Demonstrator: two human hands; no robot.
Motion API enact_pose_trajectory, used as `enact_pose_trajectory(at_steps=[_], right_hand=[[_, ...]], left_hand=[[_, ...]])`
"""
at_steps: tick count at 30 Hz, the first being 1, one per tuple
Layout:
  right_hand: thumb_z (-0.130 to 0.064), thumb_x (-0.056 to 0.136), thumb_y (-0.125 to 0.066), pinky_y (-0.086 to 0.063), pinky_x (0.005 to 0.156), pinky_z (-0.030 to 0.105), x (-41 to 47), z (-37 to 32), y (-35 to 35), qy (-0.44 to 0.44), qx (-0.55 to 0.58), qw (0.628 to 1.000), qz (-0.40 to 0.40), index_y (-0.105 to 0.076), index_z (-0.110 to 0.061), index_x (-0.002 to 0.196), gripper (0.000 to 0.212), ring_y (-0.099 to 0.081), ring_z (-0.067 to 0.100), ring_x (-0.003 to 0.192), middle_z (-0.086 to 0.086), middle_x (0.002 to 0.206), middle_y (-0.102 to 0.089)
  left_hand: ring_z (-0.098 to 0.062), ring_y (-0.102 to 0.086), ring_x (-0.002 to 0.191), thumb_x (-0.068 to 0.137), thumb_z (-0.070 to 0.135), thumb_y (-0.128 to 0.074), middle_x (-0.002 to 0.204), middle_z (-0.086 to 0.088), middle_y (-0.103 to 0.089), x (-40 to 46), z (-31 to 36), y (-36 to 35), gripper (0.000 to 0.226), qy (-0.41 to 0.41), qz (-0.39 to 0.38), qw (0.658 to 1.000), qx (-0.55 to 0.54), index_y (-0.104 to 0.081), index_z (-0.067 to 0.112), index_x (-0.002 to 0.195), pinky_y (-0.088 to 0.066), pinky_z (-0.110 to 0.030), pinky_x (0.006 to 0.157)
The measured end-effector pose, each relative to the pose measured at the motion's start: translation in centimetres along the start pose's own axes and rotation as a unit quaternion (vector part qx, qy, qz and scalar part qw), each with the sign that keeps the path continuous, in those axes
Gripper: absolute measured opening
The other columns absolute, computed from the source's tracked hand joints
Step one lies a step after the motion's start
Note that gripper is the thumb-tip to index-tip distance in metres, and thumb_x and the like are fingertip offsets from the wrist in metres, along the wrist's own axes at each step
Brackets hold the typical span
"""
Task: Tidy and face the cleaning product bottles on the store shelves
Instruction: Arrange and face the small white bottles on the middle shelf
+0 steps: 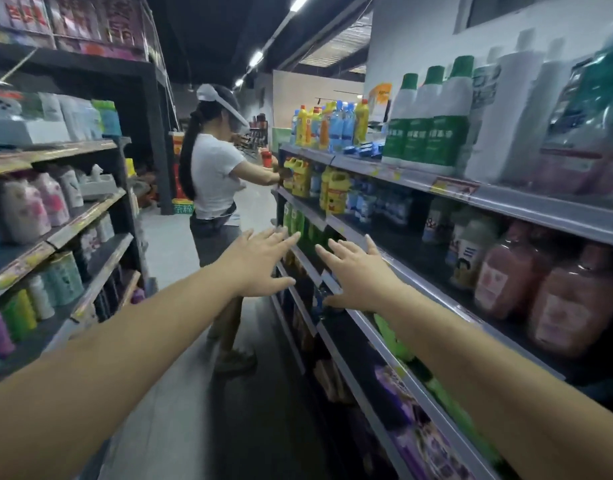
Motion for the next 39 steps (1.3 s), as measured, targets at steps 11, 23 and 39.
enact_pose_trajectory(at_steps=[11, 23, 39], right_hand=[[-0.056, 0.083, -0.055, 0.003, 0.115, 0.054, 15.7, 6.8, -5.2, -0.128, 0.017, 0.991, -0.031, 0.0, -0.025, 0.15, 0.092, -0.006, 0.02, 0.146, 0.002, 0.159, -0.007], [-0.059, 0.086, -0.048, 0.003, 0.116, 0.053, 23.2, 13.9, -12.0, -0.246, 0.02, 0.966, -0.081, 0.001, -0.023, 0.15, 0.088, -0.006, 0.021, 0.146, 0.002, 0.159, -0.005], [-0.051, 0.084, -0.057, -0.004, 0.116, 0.05, 20.4, 27.7, -18.4, -0.406, 0.034, 0.913, -0.037, -0.013, -0.021, 0.149, 0.083, -0.014, 0.021, 0.144, 0.002, 0.157, -0.016]], left_hand=[[-0.016, 0.001, 0.146, 0.088, 0.06, -0.037, 0.159, 0.001, 0.002, 18.1, -9.1, -5.3, 0.081, -0.09, 0.034, 0.995, -0.024, 0.008, 0.03, 0.147, -0.005, -0.041, 0.118], [-0.017, 0.004, 0.146, 0.088, 0.061, -0.037, 0.158, 0.001, 0.005, 33.5, -5.6, -10.8, 0.083, -0.278, 0.073, 0.957, -0.036, 0.009, 0.028, 0.148, 0.001, -0.041, 0.118], [-0.018, 0.001, 0.146, 0.089, 0.056, -0.039, 0.159, 0.0, 0.005, 48.9, 7.3, -13.0, 0.08, -0.42, 0.107, 0.901, -0.035, 0.006, 0.027, 0.148, -0.001, -0.04, 0.118]])
Point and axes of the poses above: each hand's wrist, its own x-axis towards the middle knuckle, its own y-axis out of the back of the hand, z = x × y, the point moved 4 cm from there along x, towards the middle knuckle
